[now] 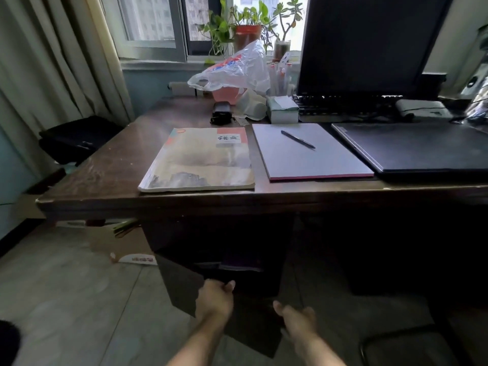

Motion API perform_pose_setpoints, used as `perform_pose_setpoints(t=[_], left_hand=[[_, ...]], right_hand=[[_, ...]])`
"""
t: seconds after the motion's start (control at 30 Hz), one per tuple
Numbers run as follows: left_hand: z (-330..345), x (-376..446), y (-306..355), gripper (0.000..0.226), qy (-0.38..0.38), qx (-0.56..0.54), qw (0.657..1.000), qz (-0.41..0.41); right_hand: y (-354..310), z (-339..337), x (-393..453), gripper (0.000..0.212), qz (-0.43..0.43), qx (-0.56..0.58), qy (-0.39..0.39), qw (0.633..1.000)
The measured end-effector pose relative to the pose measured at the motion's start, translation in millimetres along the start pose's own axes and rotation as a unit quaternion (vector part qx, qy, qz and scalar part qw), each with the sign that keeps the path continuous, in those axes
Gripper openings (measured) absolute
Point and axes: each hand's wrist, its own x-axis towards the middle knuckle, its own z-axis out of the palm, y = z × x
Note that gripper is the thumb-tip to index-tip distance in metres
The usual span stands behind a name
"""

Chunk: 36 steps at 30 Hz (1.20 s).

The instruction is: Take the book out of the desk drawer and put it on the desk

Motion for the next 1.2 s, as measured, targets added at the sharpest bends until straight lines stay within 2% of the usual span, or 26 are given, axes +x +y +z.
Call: perform_pose_setpoints(t=[0.23, 0.33, 0.5, 0.63, 0.77, 0.8, 0.83, 0.9, 0.93, 1.0, 1.1, 1.2], left_hand=[[13.4, 12.1, 12.0, 0.030, 0.005, 0.134, 0.986, 0.096], [14.1, 19.0, 13.0, 0.053, -0.011, 0.177, 0.977, 0.120], [21.6, 34.1, 21.5, 0.068, -0.027, 0.189, 0.973, 0.127], [29.7, 35.8, 20.4, 0.081, -0.031, 0.193, 0.971, 0.138], [37.5, 37.7, 13.9, 0.090, -0.034, 0.206, 0.968, 0.139], [38.5, 37.6, 13.5, 0.091, -0.039, 0.207, 0.967, 0.140], [40.3, 37.4, 14.4, 0.092, -0.046, 0.208, 0.966, 0.147], [39.6, 37.9, 17.5, 0.094, -0.060, 0.229, 0.960, 0.152], [38.9, 38.8, 18.9, 0.095, -0.067, 0.246, 0.955, 0.154], [37.1, 40.8, 19.7, 0.097, -0.086, 0.271, 0.946, 0.156], [24.3, 38.3, 23.9, 0.093, -0.104, 0.289, 0.939, 0.151], [3.3, 33.6, 32.5, 0.068, -0.100, 0.314, 0.924, 0.195]], right_hand=[[-33.9, 11.6, 48.6, 0.086, -0.034, 0.015, 0.020, 0.999], [-41.5, 19.4, 86.5, 0.079, -0.055, 0.003, 0.007, 0.998], [-77.5, 22.2, 89.2, 0.034, -0.090, -0.060, -0.038, 0.993], [-77.3, 21.4, 95.3, 0.058, -0.091, -0.100, -0.105, 0.985], [-54.2, 24.0, 154.8, 0.103, -0.080, -0.107, -0.150, 0.980], [-55.2, 25.8, 160.4, 0.101, -0.080, -0.101, -0.157, 0.979], [-61.9, 26.2, 154.9, 0.088, -0.070, -0.108, -0.162, 0.978], [-82.8, 26.2, 111.5, 0.043, -0.069, -0.125, -0.165, 0.976], [-87.9, 25.1, 103.4, 0.031, -0.067, -0.130, -0.155, 0.977], [-91.0, 21.2, 98.0, 0.025, -0.059, -0.137, -0.143, 0.978], [-95.0, 14.7, 81.8, 0.027, -0.060, -0.144, -0.151, 0.976], [-99.3, 7.0, 67.9, 0.028, -0.102, -0.180, -0.152, 0.966]])
